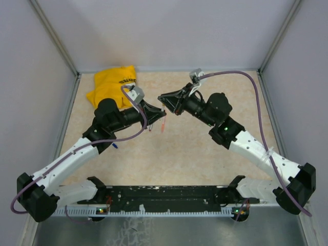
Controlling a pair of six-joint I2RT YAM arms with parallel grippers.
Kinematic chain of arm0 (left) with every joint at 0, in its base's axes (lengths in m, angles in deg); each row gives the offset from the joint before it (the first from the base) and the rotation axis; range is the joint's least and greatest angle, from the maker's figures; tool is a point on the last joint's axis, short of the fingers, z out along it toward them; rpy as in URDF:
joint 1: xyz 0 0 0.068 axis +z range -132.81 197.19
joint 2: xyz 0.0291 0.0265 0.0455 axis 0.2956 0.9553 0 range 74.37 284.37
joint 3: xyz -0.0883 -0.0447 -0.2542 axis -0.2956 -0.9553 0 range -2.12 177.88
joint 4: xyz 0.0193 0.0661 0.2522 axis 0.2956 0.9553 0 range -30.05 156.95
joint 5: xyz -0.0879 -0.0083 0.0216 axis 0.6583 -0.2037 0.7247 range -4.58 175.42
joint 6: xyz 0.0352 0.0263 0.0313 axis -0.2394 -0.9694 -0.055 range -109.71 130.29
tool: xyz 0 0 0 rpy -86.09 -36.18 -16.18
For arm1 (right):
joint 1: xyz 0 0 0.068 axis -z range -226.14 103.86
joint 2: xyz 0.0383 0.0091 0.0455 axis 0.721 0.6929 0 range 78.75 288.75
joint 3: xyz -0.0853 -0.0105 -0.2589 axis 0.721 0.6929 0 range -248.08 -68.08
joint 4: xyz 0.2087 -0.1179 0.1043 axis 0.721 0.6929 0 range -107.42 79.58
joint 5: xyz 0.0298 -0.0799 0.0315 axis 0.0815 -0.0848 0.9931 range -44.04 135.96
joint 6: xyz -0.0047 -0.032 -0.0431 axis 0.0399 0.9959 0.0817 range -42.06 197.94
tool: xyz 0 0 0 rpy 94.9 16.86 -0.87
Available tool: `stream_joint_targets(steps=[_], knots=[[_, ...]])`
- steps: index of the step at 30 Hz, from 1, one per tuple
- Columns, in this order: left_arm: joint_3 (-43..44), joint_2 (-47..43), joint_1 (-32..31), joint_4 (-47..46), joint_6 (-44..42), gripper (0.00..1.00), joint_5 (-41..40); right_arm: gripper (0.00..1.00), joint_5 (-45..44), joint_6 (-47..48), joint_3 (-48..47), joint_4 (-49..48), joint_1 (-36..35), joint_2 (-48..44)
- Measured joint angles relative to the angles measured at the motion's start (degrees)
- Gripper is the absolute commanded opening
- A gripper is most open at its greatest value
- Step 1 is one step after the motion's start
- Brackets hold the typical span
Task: Insert the pens into the pen caps
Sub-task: Insert the pen cap onto the pen.
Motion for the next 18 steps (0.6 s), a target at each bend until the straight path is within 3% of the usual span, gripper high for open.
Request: stream_joint_targets(steps=[18], knots=[[2.1, 2.2, 0.0, 9.3, -4.3, 0.0, -3.0, 0.0, -5.7, 0.8, 4.8, -3.2, -1.4, 1.2]])
